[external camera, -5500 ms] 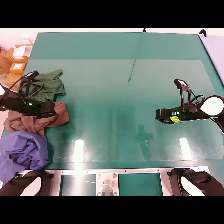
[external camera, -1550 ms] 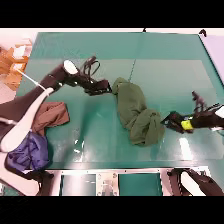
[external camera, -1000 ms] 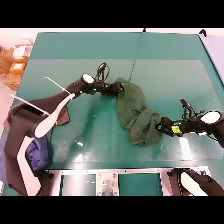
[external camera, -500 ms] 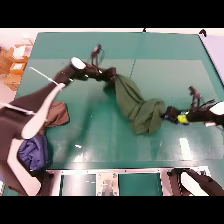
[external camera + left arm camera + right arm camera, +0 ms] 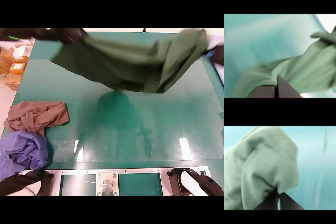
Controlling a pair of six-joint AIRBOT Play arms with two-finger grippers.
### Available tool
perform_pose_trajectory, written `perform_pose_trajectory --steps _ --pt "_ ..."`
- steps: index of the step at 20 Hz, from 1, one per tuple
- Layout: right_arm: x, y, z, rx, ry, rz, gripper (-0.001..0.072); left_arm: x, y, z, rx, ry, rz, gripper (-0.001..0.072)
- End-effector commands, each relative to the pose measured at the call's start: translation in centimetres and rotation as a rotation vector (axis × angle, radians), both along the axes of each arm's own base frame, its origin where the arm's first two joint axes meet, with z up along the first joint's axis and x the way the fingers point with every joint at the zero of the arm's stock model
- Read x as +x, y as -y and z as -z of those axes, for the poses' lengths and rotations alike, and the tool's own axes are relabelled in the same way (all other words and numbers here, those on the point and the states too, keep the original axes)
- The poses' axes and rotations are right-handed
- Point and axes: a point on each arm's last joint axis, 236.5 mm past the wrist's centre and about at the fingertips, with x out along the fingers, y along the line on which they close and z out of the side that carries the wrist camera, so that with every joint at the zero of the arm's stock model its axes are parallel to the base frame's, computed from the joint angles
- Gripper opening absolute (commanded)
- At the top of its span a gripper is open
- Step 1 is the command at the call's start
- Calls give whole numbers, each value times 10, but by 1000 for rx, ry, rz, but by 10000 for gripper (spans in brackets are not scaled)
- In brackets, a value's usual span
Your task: Fold the shirts.
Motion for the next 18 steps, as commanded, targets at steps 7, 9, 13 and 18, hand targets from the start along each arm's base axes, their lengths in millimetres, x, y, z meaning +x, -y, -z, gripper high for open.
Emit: perform_pose_trajectory --steps 7,9,13,18 --pt "-101 -33 -116 -224 302 -67 18 -135 -76 -161 51 413 -181 20" --pt "-100 -37 -66 -176 188 -97 19 -105 -77 -126 115 320 -193 20" --pt "-90 -55 90 54 -141 -170 19 -10 -61 -2 216 31 -179 20" --pt "-79 -38 273 282 -364 45 20 106 -9 202 223 -236 -44 21"
